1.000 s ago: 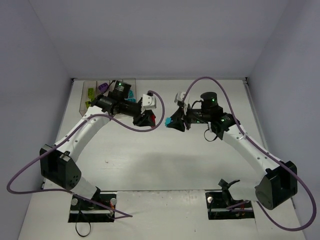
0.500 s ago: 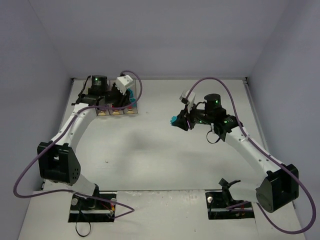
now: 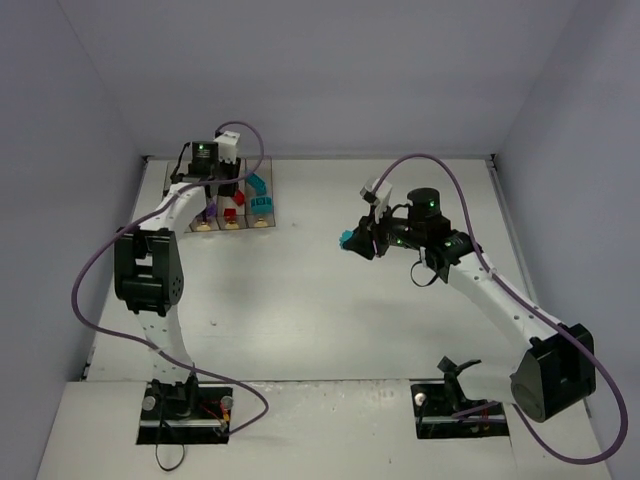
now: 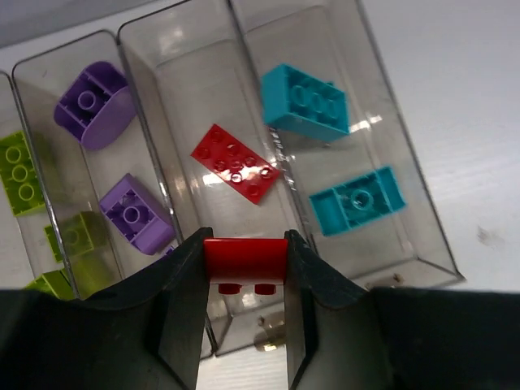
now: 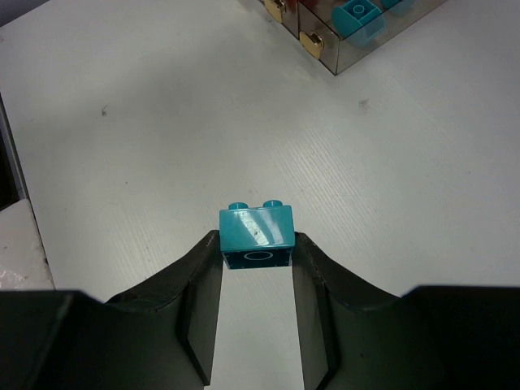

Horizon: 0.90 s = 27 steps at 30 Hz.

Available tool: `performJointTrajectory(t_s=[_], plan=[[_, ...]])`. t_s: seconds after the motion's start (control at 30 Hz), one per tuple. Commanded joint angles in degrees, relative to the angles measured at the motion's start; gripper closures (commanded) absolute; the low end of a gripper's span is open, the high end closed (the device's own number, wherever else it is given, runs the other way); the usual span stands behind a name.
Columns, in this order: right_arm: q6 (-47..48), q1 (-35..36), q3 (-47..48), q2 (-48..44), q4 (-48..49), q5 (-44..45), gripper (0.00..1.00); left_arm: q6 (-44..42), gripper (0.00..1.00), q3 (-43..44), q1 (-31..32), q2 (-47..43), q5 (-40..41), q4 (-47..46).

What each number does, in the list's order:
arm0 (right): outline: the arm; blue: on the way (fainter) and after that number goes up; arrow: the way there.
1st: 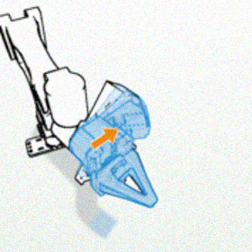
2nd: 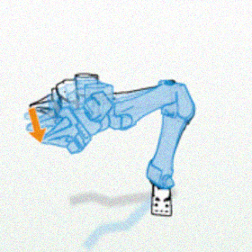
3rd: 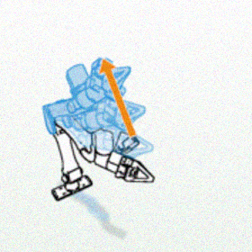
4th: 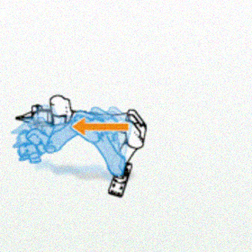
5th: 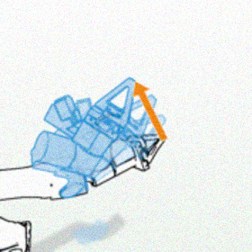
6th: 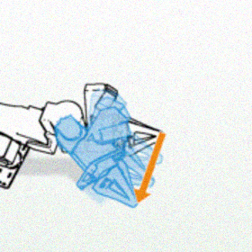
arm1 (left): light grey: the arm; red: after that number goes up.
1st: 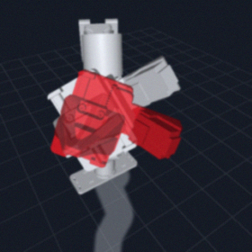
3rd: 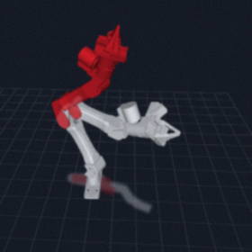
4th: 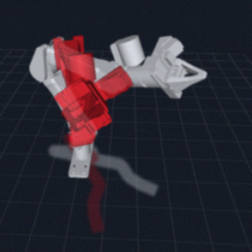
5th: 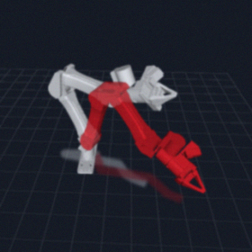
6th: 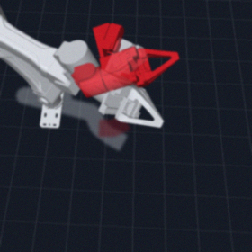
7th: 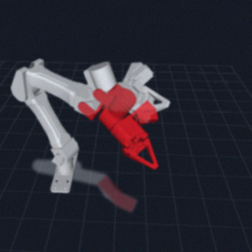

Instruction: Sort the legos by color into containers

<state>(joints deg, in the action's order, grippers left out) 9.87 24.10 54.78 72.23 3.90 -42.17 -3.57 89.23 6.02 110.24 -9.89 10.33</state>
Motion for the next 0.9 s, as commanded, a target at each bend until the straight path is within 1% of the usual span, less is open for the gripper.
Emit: performJointTrajectory(t_s=[0.0,0.03,0.07,0.1,0.13,0.2,0.23,0.27,0.4,0.5,0.53,0.6,0.63,0.7,0.73,0.77,0.87], plan=[[-1.43,0.42,0.06,-0.07,4.80,0.33,1.00,4.87,0.79,5.86,-2.67,0.32,2.69,-4.26],[-1.52,0.42,-0.20,0.02,4.80,0.34,1.00,5.07,0.75,6.30,-2.86,0.85,2.60,-4.26],[-1.69,0.42,-0.38,-0.07,4.89,0.34,1.00,5.15,0.65,6.83,-2.94,1.82,1.99,-4.26],[-1.69,0.42,-0.47,-0.07,4.89,0.42,1.00,5.24,0.59,7.27,-2.95,2.26,1.81,-3.91],[-1.78,0.42,-0.56,0.11,4.97,0.42,1.00,5.50,0.48,8.06,-2.95,2.79,0.76,-3.74],[-1.78,0.42,-0.56,0.37,5.06,0.42,1.00,6.12,0.40,8.59,-2.86,3.05,0.05,-3.56],[-1.70,0.51,-0.47,0.55,5.15,0.42,1.00,6.73,0.33,8.68,-2.86,2.88,-0.65,-3.39],[-1.69,0.43,-0.38,0.81,5.24,0.42,1.00,7.00,0.31,8.68,-2.68,2.71,-0.83,-3.30],[-1.52,0.51,0.41,1.95,6.29,-0.80,1.00,9.54,0.26,9.38,-2.33,1.13,-2.85,0.03],[-1.52,0.60,0.50,2.13,8.75,-2.29,1.00,14.02,0.25,8.42,-1.72,-2.82,-6.27,2.24],[-1.43,0.60,0.50,2.22,9.28,-2.65,1.00,16.82,0.25,6.94,-0.93,-5.53,-7.15,2.68],[-0.91,0.86,0.85,2.66,10.60,-3.87,1.00,19.47,0.23,5.43,0.39,-9.75,-10.39,3.20],[-0.47,0.95,1.02,2.74,10.86,-4.14,1.00,21.48,0.23,4.38,2.31,-10.99,-11.37,4.43],[1.20,1.48,1.73,2.92,11.39,-4.76,1.00,23.52,0.22,3.59,4.34,-14.33,-15.49,5.66],[1.81,1.48,1.99,3.09,11.39,-5.98,1.00,25.26,0.22,3.06,6.52,-15.22,-17.95,5.76],[2.78,1.48,2.69,3.53,11.30,-6.77,1.00,25.98,0.22,1.92,7.68,-16.70,-22.50,5.76],[4.80,1.57,4.01,3.80,10.95,-9.41,0.99,27.12,0.22,-0.02,11.37,-18.38,-30.60,5.84]])
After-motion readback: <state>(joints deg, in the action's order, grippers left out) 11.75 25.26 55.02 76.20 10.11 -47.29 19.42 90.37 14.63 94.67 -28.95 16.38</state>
